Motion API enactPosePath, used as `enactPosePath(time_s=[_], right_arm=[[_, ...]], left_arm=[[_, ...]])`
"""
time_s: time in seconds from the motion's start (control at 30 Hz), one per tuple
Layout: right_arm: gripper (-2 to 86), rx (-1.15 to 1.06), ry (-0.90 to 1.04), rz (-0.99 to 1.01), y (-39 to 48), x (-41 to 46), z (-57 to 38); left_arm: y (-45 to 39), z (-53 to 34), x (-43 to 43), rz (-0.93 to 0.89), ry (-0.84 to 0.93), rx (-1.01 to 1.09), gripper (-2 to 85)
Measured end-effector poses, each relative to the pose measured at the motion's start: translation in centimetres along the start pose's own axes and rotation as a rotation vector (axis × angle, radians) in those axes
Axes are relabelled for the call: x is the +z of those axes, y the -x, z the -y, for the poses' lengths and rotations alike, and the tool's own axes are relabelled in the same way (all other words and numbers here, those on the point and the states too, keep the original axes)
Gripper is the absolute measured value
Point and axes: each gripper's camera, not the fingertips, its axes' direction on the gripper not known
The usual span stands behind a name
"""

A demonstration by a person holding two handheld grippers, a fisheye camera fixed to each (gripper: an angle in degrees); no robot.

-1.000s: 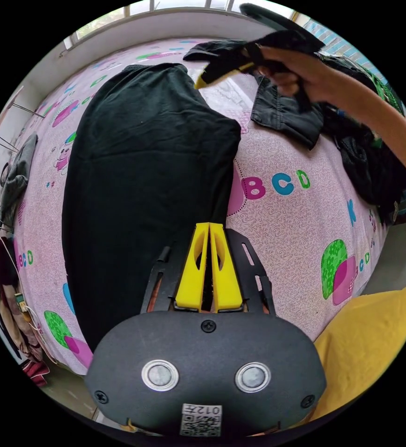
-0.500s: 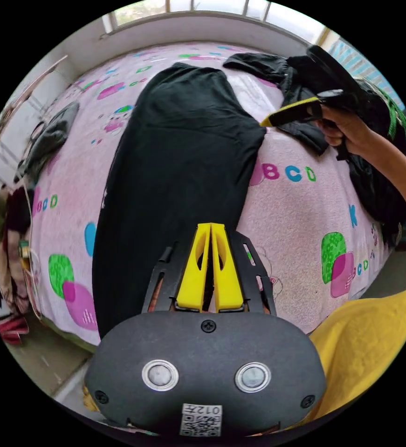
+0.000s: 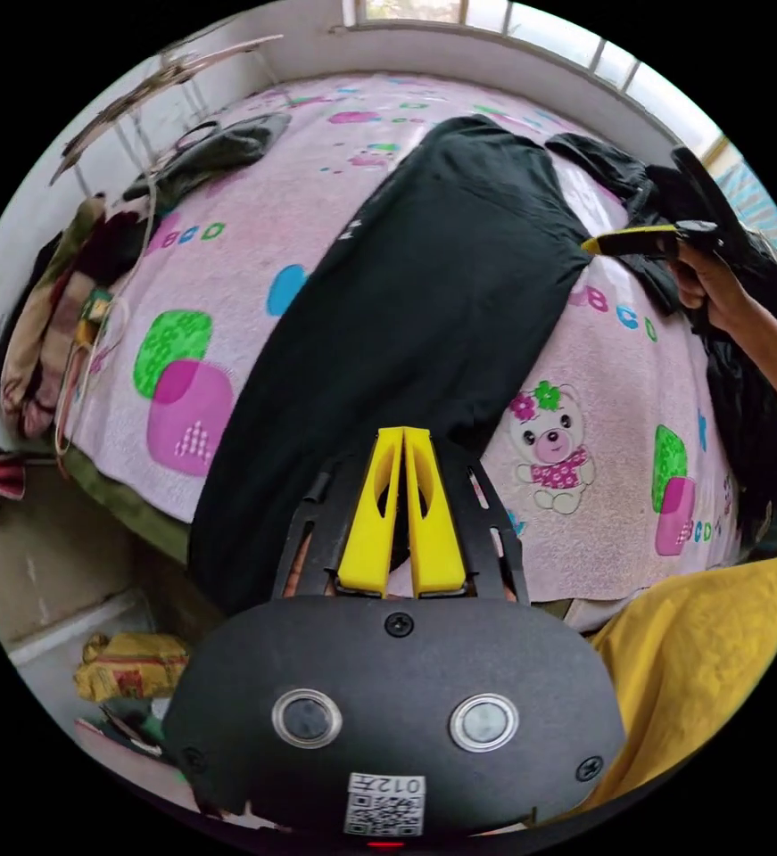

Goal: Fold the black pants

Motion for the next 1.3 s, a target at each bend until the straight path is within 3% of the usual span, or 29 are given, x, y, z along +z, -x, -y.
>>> enactPosePath(time_s=[0.17, 0.37, 0.5, 0.63, 0.77, 0.87, 1.13, 1.3], right_arm=[[0.0, 0.016, 0.071, -0.087, 2.6, 4.2, 0.7], [0.0, 0.019, 0.075, -0.091, 5.7, 5.5, 0.5], [0.2, -0.108, -0.007, 0.162, 11.9, 5.8, -0.7], [0.6, -0.284, 0.012, 0.217, 19.3, 8.4, -2.2], [1.4, -0.462, 0.082, 0.236, 26.0, 11.6, -3.4], [1.7, -0.567, 0.104, 0.207, 29.4, 12.9, -4.3], [1.9, -0.602, 0.137, 0.164, 33.7, 16.4, -5.9], [1.7, -0.591, 0.167, 0.149, 35.9, 18.8, -6.8]], left_arm=[[5.3, -6.1, 3.9, 0.002, 0.068, -0.069, -0.1], [10.2, -14.5, 4.8, 0.011, -0.018, -0.135, 0.0], [16.1, -25.5, 5.3, -0.192, -0.121, -0.498, 0.3], [21.6, -37.0, 9.7, -0.376, -0.154, -0.853, 1.0], [25.6, -43.6, 13.3, -0.413, -0.196, -0.970, 2.9], [28.9, -47.7, 17.3, -0.582, -0.246, -1.036, 5.8], [31.5, -58.5, 31.1, -1.287, -0.567, -1.432, 13.1], [31.2, -61.1, 36.3, -1.493, -0.786, -1.497, 12.9]])
